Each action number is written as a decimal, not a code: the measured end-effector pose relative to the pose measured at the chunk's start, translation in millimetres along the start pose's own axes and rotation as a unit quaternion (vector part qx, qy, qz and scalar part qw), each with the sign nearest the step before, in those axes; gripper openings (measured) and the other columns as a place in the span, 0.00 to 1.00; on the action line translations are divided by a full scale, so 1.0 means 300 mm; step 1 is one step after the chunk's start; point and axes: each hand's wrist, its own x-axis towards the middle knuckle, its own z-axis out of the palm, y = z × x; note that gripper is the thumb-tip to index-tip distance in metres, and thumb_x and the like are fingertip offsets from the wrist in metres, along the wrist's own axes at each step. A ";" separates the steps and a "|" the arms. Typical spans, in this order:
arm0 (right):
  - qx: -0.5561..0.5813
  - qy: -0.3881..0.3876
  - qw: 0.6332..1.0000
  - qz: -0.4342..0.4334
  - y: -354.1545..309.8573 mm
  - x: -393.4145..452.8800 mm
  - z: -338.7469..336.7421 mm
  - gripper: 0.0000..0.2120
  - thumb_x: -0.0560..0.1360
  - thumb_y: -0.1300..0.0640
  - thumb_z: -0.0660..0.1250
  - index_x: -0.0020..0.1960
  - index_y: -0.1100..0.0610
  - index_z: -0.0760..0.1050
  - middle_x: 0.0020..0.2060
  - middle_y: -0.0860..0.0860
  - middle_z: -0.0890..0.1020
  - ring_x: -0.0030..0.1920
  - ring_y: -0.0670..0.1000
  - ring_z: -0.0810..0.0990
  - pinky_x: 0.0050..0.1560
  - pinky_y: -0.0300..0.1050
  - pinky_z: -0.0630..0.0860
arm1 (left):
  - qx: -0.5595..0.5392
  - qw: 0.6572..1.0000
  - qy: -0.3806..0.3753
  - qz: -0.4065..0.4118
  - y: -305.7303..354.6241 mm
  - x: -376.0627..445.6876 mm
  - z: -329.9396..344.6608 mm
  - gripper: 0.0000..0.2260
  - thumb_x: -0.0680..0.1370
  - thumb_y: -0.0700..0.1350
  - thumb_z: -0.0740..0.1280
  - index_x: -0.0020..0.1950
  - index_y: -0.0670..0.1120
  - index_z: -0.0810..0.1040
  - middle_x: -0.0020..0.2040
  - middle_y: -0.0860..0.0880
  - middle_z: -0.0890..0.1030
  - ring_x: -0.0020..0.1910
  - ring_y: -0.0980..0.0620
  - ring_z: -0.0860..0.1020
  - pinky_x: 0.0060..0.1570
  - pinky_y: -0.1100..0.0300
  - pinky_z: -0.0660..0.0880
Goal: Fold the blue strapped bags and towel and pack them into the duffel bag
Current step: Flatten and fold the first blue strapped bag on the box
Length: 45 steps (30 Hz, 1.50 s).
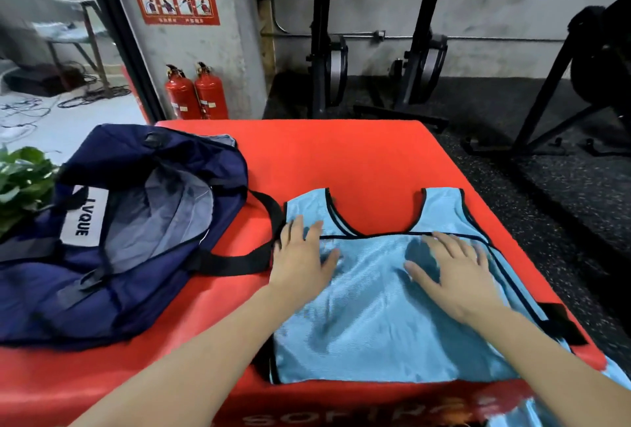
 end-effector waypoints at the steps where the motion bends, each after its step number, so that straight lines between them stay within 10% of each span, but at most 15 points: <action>1: 0.012 0.031 0.999 -0.011 -0.033 0.036 0.001 0.40 0.74 0.25 0.43 0.74 0.47 0.67 0.73 0.47 0.69 0.74 0.54 0.63 0.76 0.59 0.54 | -0.033 0.999 0.017 -0.018 -0.013 0.037 -0.009 0.29 0.81 0.61 0.60 0.79 0.50 0.60 0.80 0.43 0.54 0.78 0.42 0.52 0.74 0.45 0.56; 8: 0.226 0.026 0.973 -0.043 -0.345 0.290 0.060 0.24 0.77 0.42 0.62 0.69 0.51 0.72 0.61 0.52 0.80 0.63 0.58 0.73 0.64 0.56 0.70 | -0.235 0.956 0.105 -0.144 -0.070 0.248 -0.061 0.25 0.79 0.47 0.68 0.75 0.44 0.67 0.67 0.41 0.70 0.48 0.50 0.73 0.52 0.61 0.64; 14: 0.290 -0.040 0.956 -0.023 -0.453 0.408 0.114 0.22 0.76 0.39 0.63 0.69 0.41 0.70 0.63 0.46 0.78 0.65 0.55 0.72 0.67 0.57 0.66 | -0.420 0.875 0.084 -0.225 -0.099 0.371 -0.045 0.16 0.77 0.43 0.70 0.65 0.46 0.77 0.46 0.53 0.82 0.49 0.51 0.81 0.57 0.57 0.76; 18: 0.315 -0.035 0.948 -0.022 -0.482 0.437 0.128 0.16 0.77 0.42 0.66 0.63 0.43 0.78 0.63 0.43 0.79 0.66 0.51 0.73 0.69 0.57 0.65 | -0.565 0.790 0.108 -0.212 -0.108 0.403 -0.034 0.12 0.78 0.32 0.66 0.58 0.44 0.80 0.49 0.47 0.84 0.49 0.53 0.82 0.57 0.60 0.77; 26: 0.345 0.011 0.938 -0.033 -0.474 0.430 0.148 0.13 0.78 0.52 0.66 0.63 0.46 0.78 0.64 0.44 0.79 0.66 0.50 0.74 0.69 0.54 0.66 | -0.395 0.883 0.184 -0.174 -0.155 0.362 -0.020 0.15 0.78 0.35 0.66 0.58 0.52 0.82 0.50 0.58 0.83 0.44 0.68 0.79 0.47 0.74 0.71; 31: 0.286 0.027 0.954 -0.087 -0.425 0.395 0.107 0.17 0.79 0.52 0.65 0.67 0.50 0.75 0.65 0.45 0.77 0.65 0.51 0.74 0.68 0.55 0.69 | -0.198 0.965 0.152 -0.082 -0.156 0.339 -0.009 0.15 0.77 0.36 0.68 0.62 0.48 0.82 0.67 0.48 0.76 0.67 0.48 0.71 0.63 0.68 0.60; 39: 0.211 0.037 0.976 -0.048 -0.101 0.279 -0.011 0.16 0.77 0.45 0.68 0.64 0.46 0.77 0.59 0.46 0.81 0.62 0.53 0.76 0.64 0.54 0.73 | -0.204 0.974 0.065 0.070 -0.083 0.209 -0.068 0.10 0.79 0.43 0.71 0.60 0.51 0.83 0.54 0.56 0.79 0.58 0.54 0.76 0.60 0.60 0.71; 45: 0.139 0.003 0.990 0.032 0.179 0.168 -0.061 0.24 0.72 0.39 0.72 0.64 0.48 0.78 0.60 0.46 0.81 0.63 0.52 0.76 0.65 0.55 0.71 | -0.127 0.987 -0.071 0.072 -0.062 0.136 -0.089 0.25 0.75 0.52 0.75 0.70 0.50 0.76 0.66 0.53 0.77 0.65 0.55 0.73 0.62 0.65 0.66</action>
